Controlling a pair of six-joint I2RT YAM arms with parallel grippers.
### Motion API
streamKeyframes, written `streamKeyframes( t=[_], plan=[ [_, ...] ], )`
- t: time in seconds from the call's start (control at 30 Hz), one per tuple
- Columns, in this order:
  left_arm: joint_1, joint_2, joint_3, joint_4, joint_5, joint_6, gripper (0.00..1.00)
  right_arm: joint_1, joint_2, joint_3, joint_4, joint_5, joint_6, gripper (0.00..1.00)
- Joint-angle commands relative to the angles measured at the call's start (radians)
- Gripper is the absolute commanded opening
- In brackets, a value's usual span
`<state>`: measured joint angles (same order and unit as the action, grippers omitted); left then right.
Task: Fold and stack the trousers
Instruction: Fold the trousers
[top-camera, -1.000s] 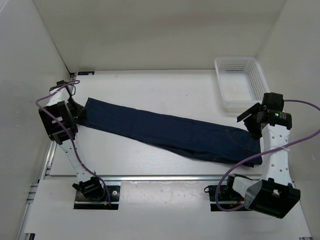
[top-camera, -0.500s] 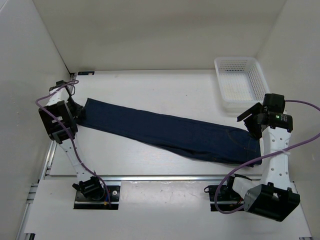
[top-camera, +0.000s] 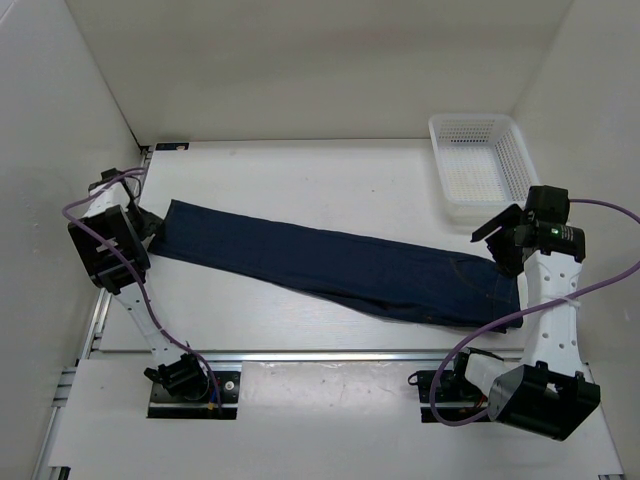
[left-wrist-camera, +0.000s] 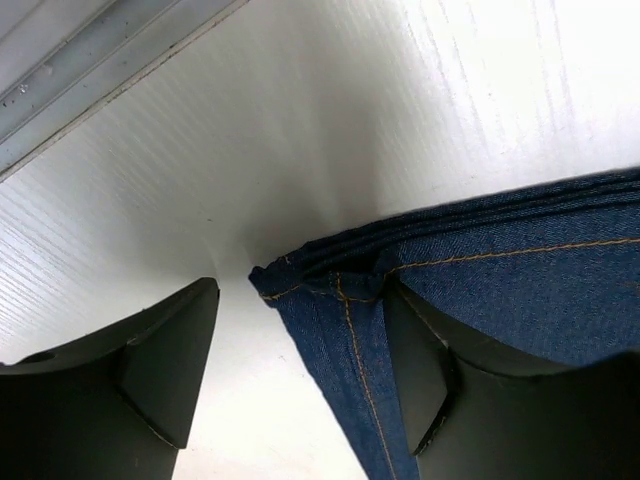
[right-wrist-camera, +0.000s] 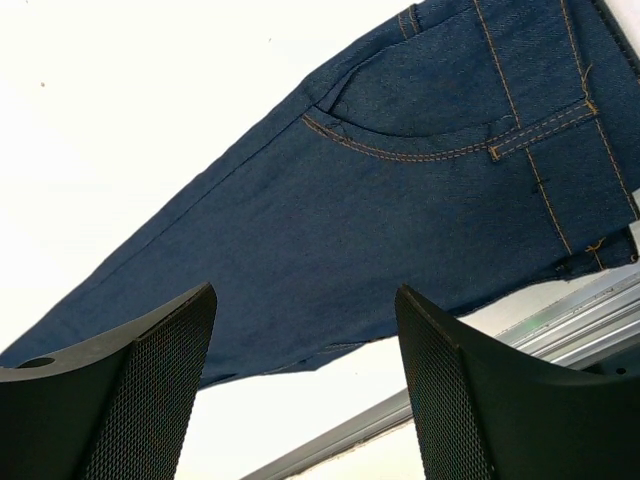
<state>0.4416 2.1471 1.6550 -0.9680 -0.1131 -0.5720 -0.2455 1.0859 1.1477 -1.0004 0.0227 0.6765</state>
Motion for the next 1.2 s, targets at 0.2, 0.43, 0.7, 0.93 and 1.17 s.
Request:
streamKeyframes(
  t=[0.2,0.43,0.7,0.93,1.17],
  plan=[
    [0.0,-0.119,-0.052,0.041,-0.005,0.032,0.87,0.005,0.0,0.032,-0.003,-0.033,-0.011,0.77],
    [0.0,-0.075,-0.075,0.072,0.02,0.032,0.79,0.005,0.0,0.05,-0.003,-0.023,-0.011,0.77],
    [-0.009,-0.015,-0.075,0.097,0.02,0.021,0.52,0.005,-0.018,0.041,-0.012,-0.023,-0.011,0.77],
    [-0.009,-0.084,-0.04,0.097,-0.007,0.012,0.11,0.005,-0.037,0.041,-0.012,-0.023,-0.031,0.77],
    [0.0,-0.168,0.069,0.069,-0.03,0.047,0.11,0.005,-0.046,0.021,-0.012,-0.032,-0.022,0.77]
  ],
)
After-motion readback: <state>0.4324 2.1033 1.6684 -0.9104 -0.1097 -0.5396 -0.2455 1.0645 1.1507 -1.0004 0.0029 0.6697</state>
